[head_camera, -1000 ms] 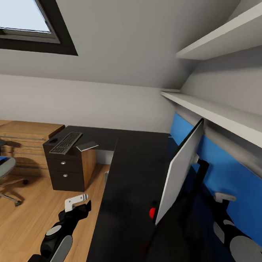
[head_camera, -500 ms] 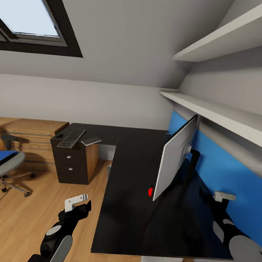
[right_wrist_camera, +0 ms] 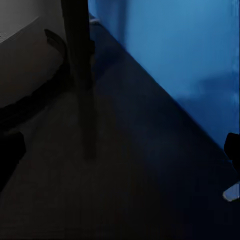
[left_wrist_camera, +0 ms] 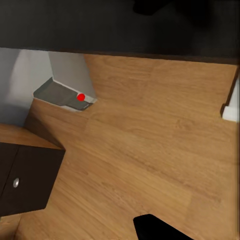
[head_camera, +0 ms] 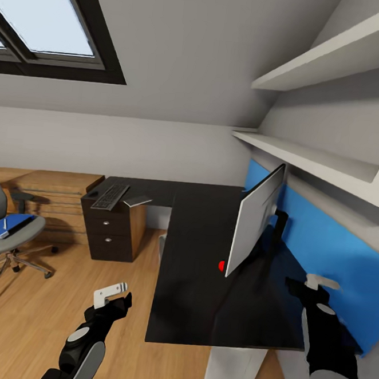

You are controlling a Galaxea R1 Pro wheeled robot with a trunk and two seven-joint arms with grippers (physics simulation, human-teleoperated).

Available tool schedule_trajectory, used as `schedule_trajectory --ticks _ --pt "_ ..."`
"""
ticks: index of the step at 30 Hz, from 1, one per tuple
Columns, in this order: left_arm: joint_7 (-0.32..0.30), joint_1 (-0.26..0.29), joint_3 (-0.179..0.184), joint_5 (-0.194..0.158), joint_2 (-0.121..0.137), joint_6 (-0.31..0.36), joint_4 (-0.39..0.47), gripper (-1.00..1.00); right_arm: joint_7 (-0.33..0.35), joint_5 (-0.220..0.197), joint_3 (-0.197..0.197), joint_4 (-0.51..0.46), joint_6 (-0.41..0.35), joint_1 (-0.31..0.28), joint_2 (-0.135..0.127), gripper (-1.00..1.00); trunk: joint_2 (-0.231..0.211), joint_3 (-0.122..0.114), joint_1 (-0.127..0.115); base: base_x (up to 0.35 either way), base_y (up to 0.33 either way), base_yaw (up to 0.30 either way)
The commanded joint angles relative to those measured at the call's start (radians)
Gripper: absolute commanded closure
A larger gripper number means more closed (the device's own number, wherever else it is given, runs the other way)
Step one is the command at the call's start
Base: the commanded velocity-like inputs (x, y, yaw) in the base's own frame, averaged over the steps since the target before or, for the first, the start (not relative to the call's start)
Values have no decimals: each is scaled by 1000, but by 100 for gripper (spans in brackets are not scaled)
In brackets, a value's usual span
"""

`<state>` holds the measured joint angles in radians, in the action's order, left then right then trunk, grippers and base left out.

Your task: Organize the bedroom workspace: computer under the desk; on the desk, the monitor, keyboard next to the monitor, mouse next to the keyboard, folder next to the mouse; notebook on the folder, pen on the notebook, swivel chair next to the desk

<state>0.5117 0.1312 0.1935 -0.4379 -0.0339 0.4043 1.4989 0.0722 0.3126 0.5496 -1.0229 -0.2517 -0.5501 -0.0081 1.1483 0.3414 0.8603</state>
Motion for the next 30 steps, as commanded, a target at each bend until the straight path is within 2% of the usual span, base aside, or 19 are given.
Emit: schedule_trajectory --ticks 1,2,4,5,7,12,16,24,25,26,29,30 --pt "8 1 1 -9 0 2 1 -100 8 11 3 -131 -52 53 44 -100 1 1 0 -108 91 0" --pt "8 1 1 -9 0 2 1 -100 8 11 3 -185 -68 75 64 -100 1 1 0 -119 125 0" --pt "8 1 1 -8 0 2 0 -100 10 10 0 -353 -111 154 129 -100 1 1 0 -146 208 0" --pt "8 1 1 -7 0 2 0 -100 12 9 -2 -394 -121 182 146 -100 1 1 0 -163 259 0" --pt "7 1 1 -8 -1 3 -1 -100 14 8 -8 -418 -127 200 157 -100 1 1 0 -167 270 0" --pt "5 1 7 -8 -2 4 -22 -100 15 8 -44 -434 -121 214 166 -100 1 1 0 -144 292 0" --pt "5 1 49 -8 -1 5 -63 -100 15 7 -62 -436 -75 224 170 -100 1 1 0 -36 321 0" --pt "5 1 65 -7 -3 4 -69 -100 14 5 -68 -435 -40 225 171 -100 1 1 0 -3 206 0" --pt "5 1 66 -7 -3 4 -69 -100 14 5 -69 -435 -25 227 171 -100 1 1 0 0 281 0" --pt "5 1 77 -7 -3 4 -69 -100 14 5 -69 -431 36 240 171 -100 1 1 0 0 316 0" --pt "5 1 83 -7 -3 4 -69 -100 14 5 -69 -425 63 246 171 -100 1 1 0 0 321 0" --pt "5 1 85 -7 -3 4 -69 -100 14 5 -69 -420 114 255 171 -100 1 1 0 0 190 0"
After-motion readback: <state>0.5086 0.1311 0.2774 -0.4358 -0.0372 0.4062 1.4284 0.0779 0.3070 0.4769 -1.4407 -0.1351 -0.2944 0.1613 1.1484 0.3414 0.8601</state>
